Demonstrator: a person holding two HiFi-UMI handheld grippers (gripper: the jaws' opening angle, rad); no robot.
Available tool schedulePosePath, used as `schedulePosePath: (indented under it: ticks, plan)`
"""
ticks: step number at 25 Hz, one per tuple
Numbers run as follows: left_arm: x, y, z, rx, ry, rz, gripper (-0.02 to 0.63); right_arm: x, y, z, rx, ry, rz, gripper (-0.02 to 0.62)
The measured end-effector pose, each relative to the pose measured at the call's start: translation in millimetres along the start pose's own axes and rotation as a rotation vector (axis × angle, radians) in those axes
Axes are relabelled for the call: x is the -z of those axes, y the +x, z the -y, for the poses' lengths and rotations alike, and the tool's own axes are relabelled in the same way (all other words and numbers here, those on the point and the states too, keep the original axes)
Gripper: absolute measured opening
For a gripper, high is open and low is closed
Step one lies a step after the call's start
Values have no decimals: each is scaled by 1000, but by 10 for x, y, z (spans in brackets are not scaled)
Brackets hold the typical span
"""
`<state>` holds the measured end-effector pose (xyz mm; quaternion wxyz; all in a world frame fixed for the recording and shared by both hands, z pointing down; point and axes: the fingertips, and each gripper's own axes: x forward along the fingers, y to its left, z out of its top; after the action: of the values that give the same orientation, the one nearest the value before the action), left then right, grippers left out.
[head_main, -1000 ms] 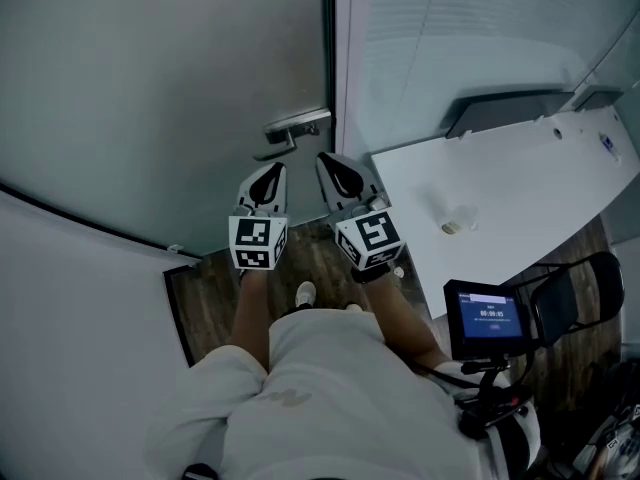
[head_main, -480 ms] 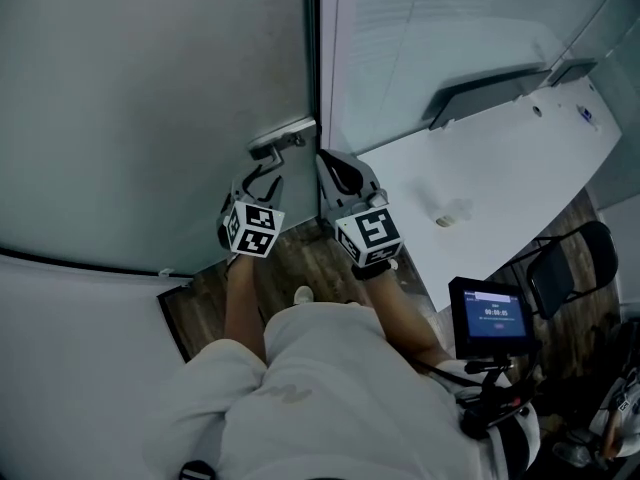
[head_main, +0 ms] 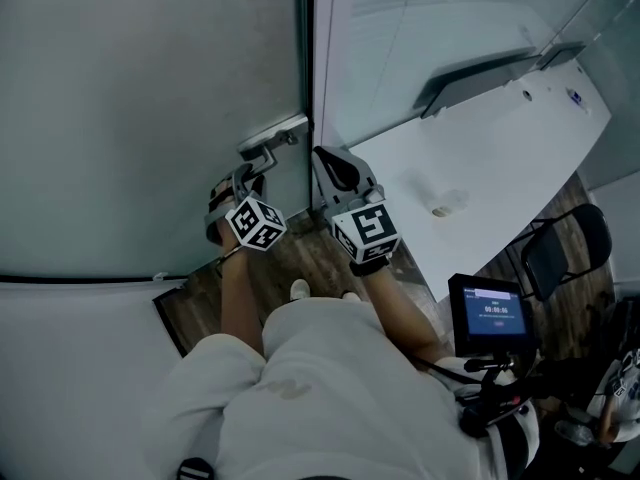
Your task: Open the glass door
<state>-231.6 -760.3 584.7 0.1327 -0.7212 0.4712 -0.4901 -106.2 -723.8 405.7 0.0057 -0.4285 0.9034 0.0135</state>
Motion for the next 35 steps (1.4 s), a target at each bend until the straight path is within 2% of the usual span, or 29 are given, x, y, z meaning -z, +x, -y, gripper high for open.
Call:
schedulePosePath:
  ticks: [1, 3, 13, 19, 24, 26, 35]
  plan:
    - [4, 8, 5, -7, 7, -3, 125, 17, -14, 8, 2, 0, -2, 3]
    - [-2, 19, 60, -6, 14, -5, 117, 71, -64, 32, 5, 0, -4, 3]
    - [-73, 32, 57, -12, -34, 82, 114, 238, -79, -16, -10, 17, -52, 3]
    - [-29, 145, 22, -5, -140, 144, 114, 377, -96, -45, -14, 24, -91, 3]
    - [49, 280, -55, 36, -269, 220, 115, 429, -59, 28, 12, 33, -123, 3]
    - [87, 323, -43, 43, -298, 238, 115, 490, -91, 64, 21, 37, -132, 2]
    - [171, 377, 135, 31, -310, 193, 115, 568, -358, 197, 45, 32, -111, 3]
